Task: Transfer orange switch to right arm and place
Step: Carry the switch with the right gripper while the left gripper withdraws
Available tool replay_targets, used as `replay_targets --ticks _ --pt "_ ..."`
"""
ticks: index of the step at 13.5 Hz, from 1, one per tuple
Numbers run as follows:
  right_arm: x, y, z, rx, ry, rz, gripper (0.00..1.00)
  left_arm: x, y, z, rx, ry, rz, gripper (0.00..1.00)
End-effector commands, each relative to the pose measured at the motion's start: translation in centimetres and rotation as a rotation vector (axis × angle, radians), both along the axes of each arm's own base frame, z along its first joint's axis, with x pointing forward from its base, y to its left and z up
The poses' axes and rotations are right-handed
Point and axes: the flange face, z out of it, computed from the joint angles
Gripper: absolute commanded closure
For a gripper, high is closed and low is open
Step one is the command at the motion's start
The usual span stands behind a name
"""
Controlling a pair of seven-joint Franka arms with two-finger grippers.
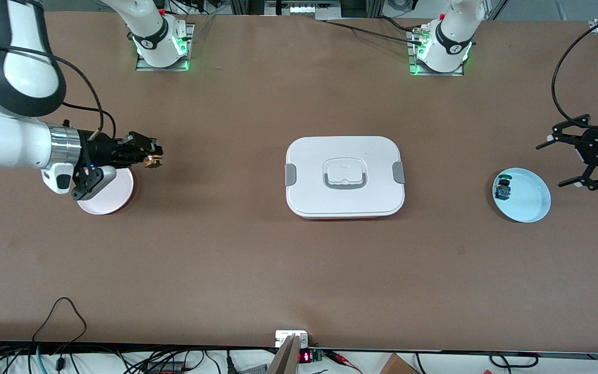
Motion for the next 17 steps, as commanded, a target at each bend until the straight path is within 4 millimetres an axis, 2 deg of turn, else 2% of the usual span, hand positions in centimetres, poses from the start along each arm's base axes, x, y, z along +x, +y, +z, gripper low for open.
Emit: replay_targets --ticks 1,4,6,8,9,12,14,15,17 --pt "-1.0 -2.1 -0.7 -0.121 -0.041 0.135 1.00 0.2 -1.6 4.2 0.176 0.043 0.179 0.00" --pt "-0.8 -4.4 -1.6 -0.302 -0.075 0.312 1.00 -0.6 -2.6 7.1 0.289 0.086 0.320 0.00" --pt "-0.5 -5.4 -2.5 -0.349 -0.127 0.472 1.00 -0.7 -3.3 7.2 0.323 0.139 0.457 0.00" --pt "-0.2 -7.0 -3.3 -0.387 -0.176 0.609 1.00 -0.9 -3.8 8.6 0.330 0.188 0.607 0.00" --pt "-0.1 -7.5 -3.9 -0.397 -0.198 0.670 1.00 -1.0 -4.3 8.6 0.337 0.234 0.676 0.00" --pt "0.3 -10.9 -6.2 -0.395 -0.270 0.845 1.00 -0.7 -6.5 7.7 0.340 0.309 0.803 0.00" --pt "0.4 -12.9 -7.9 -0.376 -0.315 0.931 1.00 -0.8 -8.9 7.6 0.349 0.333 0.817 0.00" --pt "0.3 -13.5 -8.6 -0.368 -0.328 0.963 1.00 -0.9 -9.5 7.7 0.360 0.340 0.830 0.00" --pt "-0.2 -14.5 -10.3 -0.352 -0.357 1.028 0.99 -1.0 -9.5 8.0 0.356 0.348 0.916 0.00"
